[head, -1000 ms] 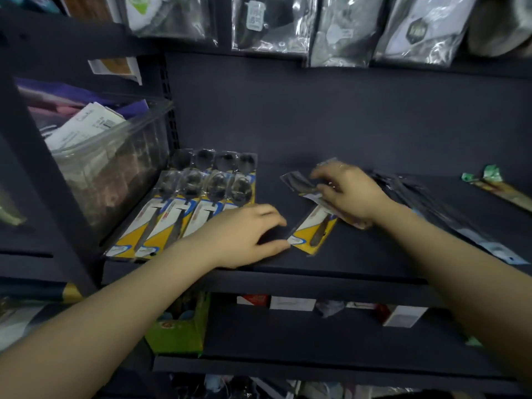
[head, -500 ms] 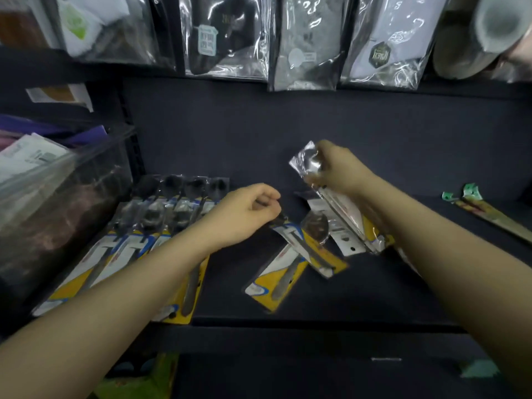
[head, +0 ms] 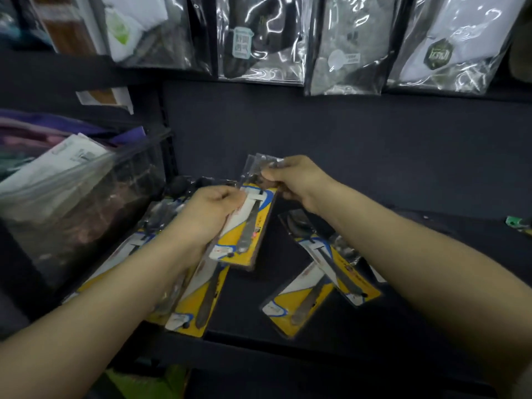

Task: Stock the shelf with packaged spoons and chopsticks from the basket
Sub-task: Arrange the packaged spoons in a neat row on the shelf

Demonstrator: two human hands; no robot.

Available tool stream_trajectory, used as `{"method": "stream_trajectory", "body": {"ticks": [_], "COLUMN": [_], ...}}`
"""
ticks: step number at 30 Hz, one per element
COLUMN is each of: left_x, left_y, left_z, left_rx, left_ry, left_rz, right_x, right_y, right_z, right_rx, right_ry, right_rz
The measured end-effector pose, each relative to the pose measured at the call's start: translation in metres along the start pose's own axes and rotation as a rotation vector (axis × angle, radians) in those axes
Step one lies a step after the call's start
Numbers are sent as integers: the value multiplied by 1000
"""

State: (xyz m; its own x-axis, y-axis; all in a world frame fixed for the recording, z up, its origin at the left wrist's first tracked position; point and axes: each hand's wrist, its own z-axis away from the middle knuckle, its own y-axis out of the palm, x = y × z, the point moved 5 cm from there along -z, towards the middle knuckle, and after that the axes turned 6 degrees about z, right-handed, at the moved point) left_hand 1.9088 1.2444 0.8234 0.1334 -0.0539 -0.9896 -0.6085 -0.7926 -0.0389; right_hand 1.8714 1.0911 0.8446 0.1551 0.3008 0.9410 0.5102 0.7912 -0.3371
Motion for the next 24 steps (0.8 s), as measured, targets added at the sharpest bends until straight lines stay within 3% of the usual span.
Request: {"method": "stream_trajectory", "body": {"ticks": [4,13,17,21,24], "left_x": [14,-4,1,8,10], "left_y": [-25,-67,-64,-51,-35], "left_z": [4,23,30,41,50], "left_rx": [-64,-227,-182,-59,22], "left_ry": [-49,105,108,73,89], "left_rz": [-121,-486,-546,-543,-577], "right_x": [-19,-53,-55,-40,-32], "right_y": [13,-4,-5,-4,12], "right_z": [-16,-51,-57,-46,-10], "right_rx": [10,-64,-148,-162,-3], "right_ry": [62,151,129,-100,-325], "right_rz": [94,278,373,756,996]}}
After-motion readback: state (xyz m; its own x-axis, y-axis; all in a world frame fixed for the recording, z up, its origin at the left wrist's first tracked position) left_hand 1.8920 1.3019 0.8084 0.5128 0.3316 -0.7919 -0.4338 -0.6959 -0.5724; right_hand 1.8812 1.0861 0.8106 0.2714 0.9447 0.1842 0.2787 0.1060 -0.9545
